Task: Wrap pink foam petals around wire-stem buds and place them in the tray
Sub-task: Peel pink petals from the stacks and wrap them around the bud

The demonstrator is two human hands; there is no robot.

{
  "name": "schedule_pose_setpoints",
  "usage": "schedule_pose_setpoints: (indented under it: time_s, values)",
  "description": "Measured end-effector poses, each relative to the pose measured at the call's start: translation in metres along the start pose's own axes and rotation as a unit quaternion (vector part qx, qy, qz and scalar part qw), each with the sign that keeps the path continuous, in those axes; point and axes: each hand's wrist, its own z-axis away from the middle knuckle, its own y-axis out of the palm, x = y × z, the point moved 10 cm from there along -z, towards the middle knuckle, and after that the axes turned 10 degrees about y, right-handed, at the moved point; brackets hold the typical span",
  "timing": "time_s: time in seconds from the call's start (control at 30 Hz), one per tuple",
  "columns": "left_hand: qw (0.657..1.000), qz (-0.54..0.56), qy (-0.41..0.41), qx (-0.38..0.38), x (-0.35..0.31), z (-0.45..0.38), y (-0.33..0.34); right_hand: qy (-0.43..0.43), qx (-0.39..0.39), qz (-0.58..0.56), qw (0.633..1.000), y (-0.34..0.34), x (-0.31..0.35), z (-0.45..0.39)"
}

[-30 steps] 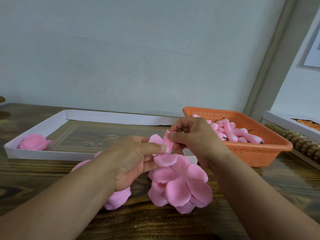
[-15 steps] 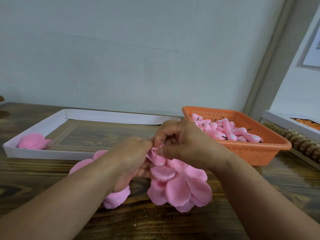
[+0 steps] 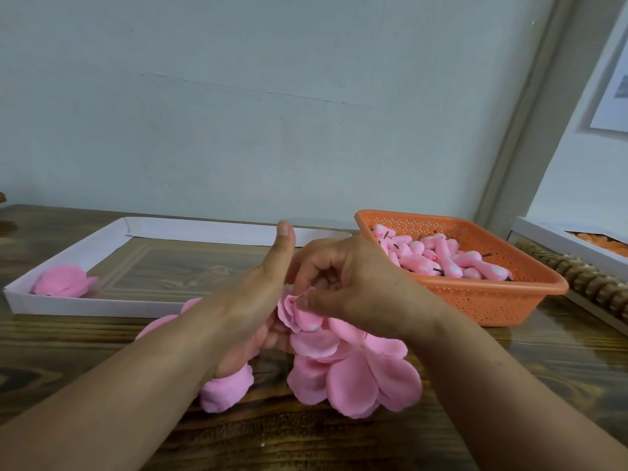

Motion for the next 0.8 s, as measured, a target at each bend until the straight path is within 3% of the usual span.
schedule_pose_setpoints:
  time_s: [0.3, 0.43, 0.53, 0.67, 0.8]
  values:
    - [0.996, -0.08, 0.0, -0.032, -0.005, 0.007, -0.004, 0.016, 0.033, 0.025, 0.999, 0.007, 0.003, 0.002]
    - [0.999, -0.04, -0.003, -0.022, -0.005, 0.006, -0.001, 0.016, 0.015, 0.004, 1.0, 0.005, 0.003, 0.002]
    - [0.999, 0.03, -0.018, -0.011, -0.001, 0.002, -0.002, 0.033, -0.039, -0.036, 0.998, -0.007, -0.005, -0.002]
    - [0.992, 0.114, 0.004, -0.058, -0.007, -0.001, -0.011, 0.079, -0.144, -0.168, 0.972, -0.035, -0.032, -0.004]
    - [0.994, 0.065, 0.053, -0.067, -0.014, -0.001, -0.012, 0.102, -0.178, -0.209, 0.956, -0.04, -0.043, -0.003]
